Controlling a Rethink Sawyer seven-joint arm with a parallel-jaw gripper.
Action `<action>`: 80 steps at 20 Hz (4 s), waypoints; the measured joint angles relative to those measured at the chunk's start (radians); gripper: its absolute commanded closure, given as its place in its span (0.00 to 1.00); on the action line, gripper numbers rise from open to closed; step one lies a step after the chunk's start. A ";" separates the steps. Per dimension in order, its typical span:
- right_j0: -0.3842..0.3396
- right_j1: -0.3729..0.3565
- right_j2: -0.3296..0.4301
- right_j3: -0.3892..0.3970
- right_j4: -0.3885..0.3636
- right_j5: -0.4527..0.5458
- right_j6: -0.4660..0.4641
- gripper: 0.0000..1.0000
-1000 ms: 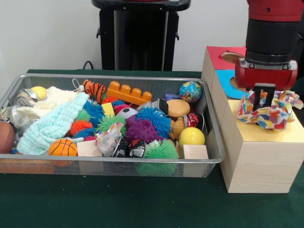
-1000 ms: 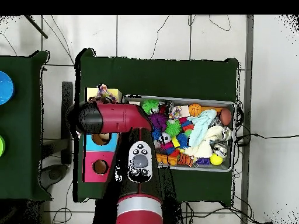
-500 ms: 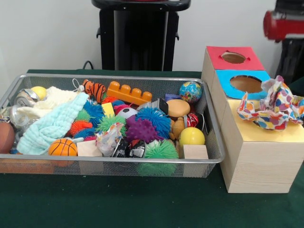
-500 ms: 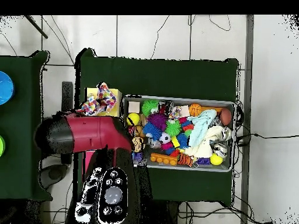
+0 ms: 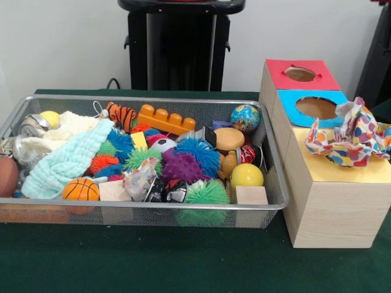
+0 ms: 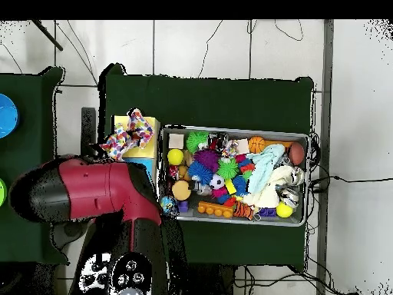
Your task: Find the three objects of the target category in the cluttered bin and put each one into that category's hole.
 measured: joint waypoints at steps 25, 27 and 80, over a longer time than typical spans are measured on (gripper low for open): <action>-0.051 0.155 0.000 0.006 0.000 -0.156 0.000 1.00; -0.051 0.157 0.000 0.008 0.000 -0.156 0.000 1.00; -0.100 -0.047 -0.092 -0.040 -0.066 0.056 0.000 1.00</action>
